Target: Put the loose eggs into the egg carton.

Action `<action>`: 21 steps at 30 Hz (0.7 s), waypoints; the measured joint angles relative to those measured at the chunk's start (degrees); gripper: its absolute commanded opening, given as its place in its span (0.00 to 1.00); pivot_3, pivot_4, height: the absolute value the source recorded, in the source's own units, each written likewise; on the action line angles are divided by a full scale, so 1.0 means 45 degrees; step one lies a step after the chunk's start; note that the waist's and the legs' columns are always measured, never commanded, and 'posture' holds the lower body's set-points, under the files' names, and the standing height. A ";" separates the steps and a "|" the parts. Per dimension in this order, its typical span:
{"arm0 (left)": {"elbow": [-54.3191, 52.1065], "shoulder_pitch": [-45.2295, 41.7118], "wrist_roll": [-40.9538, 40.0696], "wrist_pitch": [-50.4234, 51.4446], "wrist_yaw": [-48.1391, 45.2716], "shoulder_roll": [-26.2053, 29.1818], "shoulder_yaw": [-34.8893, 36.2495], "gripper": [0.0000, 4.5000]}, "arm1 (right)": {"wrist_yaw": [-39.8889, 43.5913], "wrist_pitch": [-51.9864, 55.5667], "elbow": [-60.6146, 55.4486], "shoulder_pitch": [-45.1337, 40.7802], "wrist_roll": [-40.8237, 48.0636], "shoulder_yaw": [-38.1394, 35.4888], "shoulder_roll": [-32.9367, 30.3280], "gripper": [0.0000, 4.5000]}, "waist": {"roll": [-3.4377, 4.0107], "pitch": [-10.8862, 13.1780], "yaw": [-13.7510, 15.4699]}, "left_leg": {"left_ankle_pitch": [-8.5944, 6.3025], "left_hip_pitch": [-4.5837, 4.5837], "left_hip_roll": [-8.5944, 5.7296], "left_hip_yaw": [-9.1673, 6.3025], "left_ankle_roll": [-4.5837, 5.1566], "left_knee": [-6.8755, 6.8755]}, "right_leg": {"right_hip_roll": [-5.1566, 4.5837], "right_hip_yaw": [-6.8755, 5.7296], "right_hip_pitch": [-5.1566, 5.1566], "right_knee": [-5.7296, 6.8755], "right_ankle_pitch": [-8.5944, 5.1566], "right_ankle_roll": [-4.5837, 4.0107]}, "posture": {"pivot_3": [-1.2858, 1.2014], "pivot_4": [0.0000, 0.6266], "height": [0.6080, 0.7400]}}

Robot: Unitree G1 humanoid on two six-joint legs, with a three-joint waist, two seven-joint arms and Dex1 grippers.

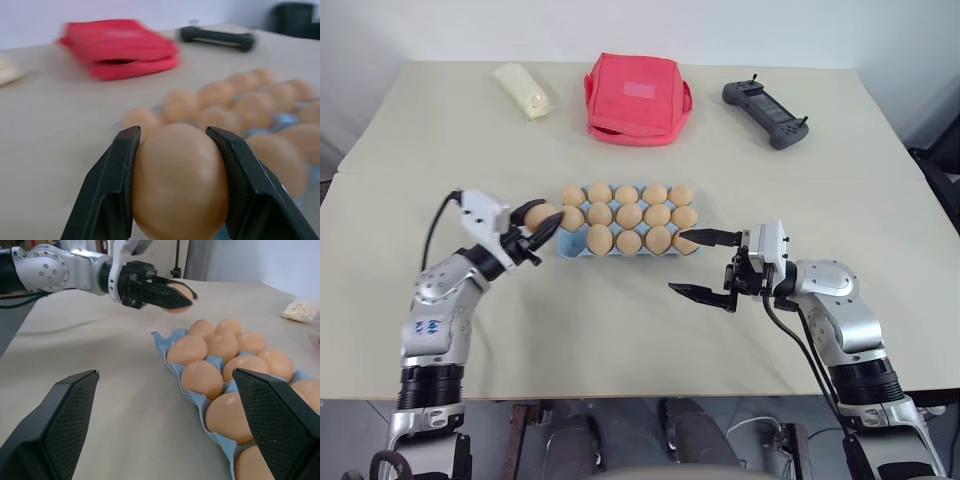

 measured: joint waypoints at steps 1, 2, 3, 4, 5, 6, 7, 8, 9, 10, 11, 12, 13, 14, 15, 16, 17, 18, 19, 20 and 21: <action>0.0279 -0.0250 0.0062 -0.0010 -0.0088 -0.0107 -0.0196 0.44 | -0.0042 -0.0032 0.0000 0.0000 -0.0004 0.0000 0.0038 1.00 | 0.0000 0.0000 -0.0051 | 0.0002 0.0003 0.0010 -0.0002 -0.0004 -0.0004 | 0.0009 0.0006 -0.0005 0.0004 0.0000 0.0000 | 0.52 0.24 1.00; 0.0407 -0.0336 0.0116 -0.0012 -0.0170 -0.0107 -0.0292 0.44 | -0.0057 -0.0051 -0.0004 0.0000 -0.0003 0.0000 0.0069 1.00 | 0.0000 0.0000 -0.0086 | 0.0004 0.0004 0.0013 -0.0002 -0.0008 -0.0011 | 0.0014 0.0006 -0.0010 0.0005 0.0000 0.0000 | 0.52 0.24 1.00; 0.0583 -0.0419 0.0160 -0.0058 -0.0408 -0.0103 -0.0404 0.44 | -0.0092 -0.0058 -0.0004 0.0001 -0.0003 0.0000 0.0097 1.00 | 0.0002 0.0001 -0.0118 | 0.0006 0.0004 0.0015 -0.0004 -0.0013 -0.0019 | 0.0014 0.0006 -0.0017 0.0010 0.0000 0.0000 | 0.52 0.24 1.00; 0.0724 -0.0434 0.0187 -0.0088 -0.0570 -0.0101 -0.0496 0.50 | -0.0124 -0.0064 -0.0005 0.0001 -0.0003 0.0000 0.0121 1.00 | 0.0003 0.0001 -0.0134 | 0.0007 0.0007 0.0015 -0.0005 -0.0014 -0.0023 | 0.0013 0.0006 -0.0019 0.0013 0.0000 0.0000 | 0.52 0.24 1.00; 0.0872 -0.0419 0.0209 -0.0123 -0.0733 -0.0098 -0.0572 0.56 | -0.0157 -0.0065 -0.0021 0.0001 -0.0003 0.0000 0.0145 1.00 | 0.0003 0.0001 -0.0141 | 0.0007 0.0005 0.0016 -0.0009 -0.0014 -0.0027 | 0.0012 0.0004 -0.0021 0.0013 0.0000 -0.0001 | 0.52 0.24 1.00; 0.0875 -0.0415 0.0210 -0.0197 -0.0794 -0.0093 -0.0570 0.61 | -0.0170 -0.0065 -0.0038 0.0004 -0.0003 0.0000 0.0154 1.00 | 0.0002 0.0001 -0.0134 | 0.0006 0.0002 0.0018 -0.0016 -0.0014 -0.0025 | 0.0008 0.0003 -0.0022 0.0011 0.0000 0.0000 | 0.52 0.24 1.00; 0.0871 -0.0404 0.0213 -0.0229 -0.0904 -0.0046 -0.0571 0.68 | -0.0197 -0.0066 -0.0083 0.0004 -0.0002 0.0001 0.0172 1.00 | 0.0003 0.0001 -0.0119 | 0.0006 0.0004 0.0014 -0.0021 -0.0014 -0.0024 | 0.0002 0.0003 -0.0020 0.0012 0.0000 0.0000 | 0.52 0.24 1.00; 0.0862 -0.0358 0.0207 -0.0247 -0.1021 -0.0007 -0.0563 0.76 | -0.0221 -0.0067 -0.0130 0.0004 -0.0002 0.0007 0.0184 1.00 | 0.0003 0.0001 -0.0104 | 0.0006 0.0003 0.0011 -0.0024 -0.0013 -0.0024 | -0.0002 0.0006 -0.0021 0.0010 0.0000 0.0000 | 0.52 0.24 1.00; 0.0747 -0.0201 0.0181 -0.0270 -0.1147 0.0043 -0.0550 0.82 | -0.0257 -0.0066 -0.0160 0.0006 -0.0002 0.0033 0.0193 1.00 | 0.0003 0.0001 -0.0091 | 0.0006 0.0003 0.0011 -0.0026 -0.0012 -0.0021 | -0.0003 0.0008 -0.0019 0.0009 0.0000 0.0001 | 0.52 0.24 1.00; 0.0406 0.0182 0.0130 -0.0293 -0.1279 0.0205 -0.0477 0.89 | -0.0295 -0.0067 -0.0232 0.0023 -0.0001 0.0060 0.0211 1.00 | 0.0003 0.0001 -0.0124 | 0.0005 0.0006 0.0015 -0.0028 -0.0012 -0.0022 | -0.0006 0.0021 -0.0020 0.0009 0.0000 0.0001 | 0.52 0.24 1.00; 0.0081 0.0636 0.0062 -0.0295 -0.1414 0.0428 -0.0358 0.96 | -0.0329 -0.0066 -0.0288 0.0100 0.0001 0.0059 0.0210 1.00 | 0.0003 0.0001 -0.0162 | 0.0005 0.0008 0.0019 -0.0028 -0.0012 -0.0025 | -0.0012 0.0027 -0.0020 0.0010 0.0000 0.0001 | 0.52 0.24 1.00; -0.0152 0.1001 -0.0015 -0.0271 -0.1492 0.0581 -0.0146 1.00 | -0.0356 -0.0061 -0.0309 0.0176 -0.0001 0.0065 0.0207 1.00 | 0.0003 0.0001 -0.0165 | 0.0005 0.0010 0.0022 -0.0033 -0.0013 -0.0024 | -0.0014 0.0024 -0.0020 0.0019 0.0000 0.0000 | 0.52 0.24 1.00; -0.0315 0.1365 -0.0110 -0.0229 -0.1590 0.0819 0.0068 1.00 | -0.0374 -0.0054 -0.0320 0.0201 0.0000 0.0078 0.0207 1.00 | 0.0003 0.0002 -0.0172 | 0.0006 0.0009 0.0031 -0.0033 -0.0014 -0.0020 | -0.0016 0.0025 -0.0021 0.0019 0.0000 -0.0001 | 0.52 0.24 1.00; -0.0372 0.1692 -0.0208 -0.0181 -0.1714 0.1082 0.0298 1.00 | -0.0389 -0.0053 -0.0329 0.0206 0.0000 0.0077 0.0201 1.00 | 0.0004 0.0002 -0.0177 | 0.0008 0.0010 0.0034 -0.0033 -0.0017 -0.0017 | -0.0016 0.0026 -0.0020 0.0021 0.0000 -0.0002 | 0.52 0.24 1.00; -0.0476 0.2002 -0.0313 -0.0165 -0.1853 0.1326 0.0551 1.00 | -0.0392 -0.0054 -0.0347 0.0216 0.0001 0.0075 0.0194 1.00 | 0.0003 0.0002 -0.0189 | 0.0011 0.0010 0.0037 -0.0033 -0.0019 -0.0016 | -0.0015 0.0024 -0.0020 0.0020 0.0001 -0.0005 | 0.52 0.24 1.00; -0.0660 0.2374 -0.0417 -0.0161 -0.2060 0.1643 0.0844 1.00 | -0.0395 -0.0052 -0.0352 0.0251 0.0000 0.0067 0.0178 1.00 | 0.0003 0.0002 -0.0192 | 0.0011 0.0010 0.0036 -0.0033 -0.0018 -0.0015 | -0.0015 0.0023 -0.0019 0.0019 0.0001 -0.0008 | 0.52 0.24 1.00; -0.0732 0.2713 -0.0533 -0.0190 -0.2315 0.2031 0.1139 1.00 | -0.0385 -0.0052 -0.0354 0.0277 0.0003 0.0068 0.0167 1.00 | 0.0003 0.0002 -0.0196 | 0.0012 0.0010 0.0034 -0.0032 -0.0017 -0.0014 | -0.0015 0.0024 -0.0019 0.0018 0.0001 -0.0008 | 0.52 0.24 1.00; -0.0728 0.2927 -0.0552 -0.0198 -0.2463 0.2331 0.1413 1.00 | -0.0380 -0.0051 -0.0350 0.0300 0.0002 0.0063 0.0122 1.00 | 0.0003 0.0002 -0.0195 | 0.0013 0.0010 0.0028 -0.0031 -0.0015 -0.0015 | -0.0015 0.0022 -0.0018 0.0017 0.0001 -0.0008 | 0.52 0.24 1.00; -0.0724 0.3213 -0.0574 -0.0236 -0.2647 0.2672 0.1820 1.00 | -0.0357 -0.0051 -0.0349 0.0329 0.0003 0.0058 0.0038 1.00 | 0.0004 0.0003 -0.0194 | 0.0014 0.0010 0.0019 -0.0029 -0.0011 -0.0019 | -0.0015 0.0021 -0.0018 0.0012 0.0001 -0.0009 | 0.52 0.24 1.00; -0.0713 0.3416 -0.0588 -0.0274 -0.2800 0.2921 0.2124 1.00 | -0.0336 -0.0049 -0.0342 0.0351 0.0003 0.0034 -0.0045 1.00 | 0.0004 0.0003 -0.0194 | 0.0013 0.0009 0.0013 -0.0029 -0.0008 -0.0019 | -0.0016 0.0019 -0.0017 0.0009 0.0001 -0.0009 | 0.52 0.24 1.00; -0.0710 0.3621 -0.0602 -0.0345 -0.2945 0.3092 0.2345 1.00 | -0.0313 -0.0046 -0.0339 0.0350 0.0003 0.0028 -0.0098 1.00 | 0.0004 0.0003 -0.0194 | 0.0011 0.0009 0.0010 -0.0027 -0.0004 -0.0022 | -0.0019 0.0018 -0.0016 0.0003 0.0001 -0.0009 | 0.52 0.24 1.00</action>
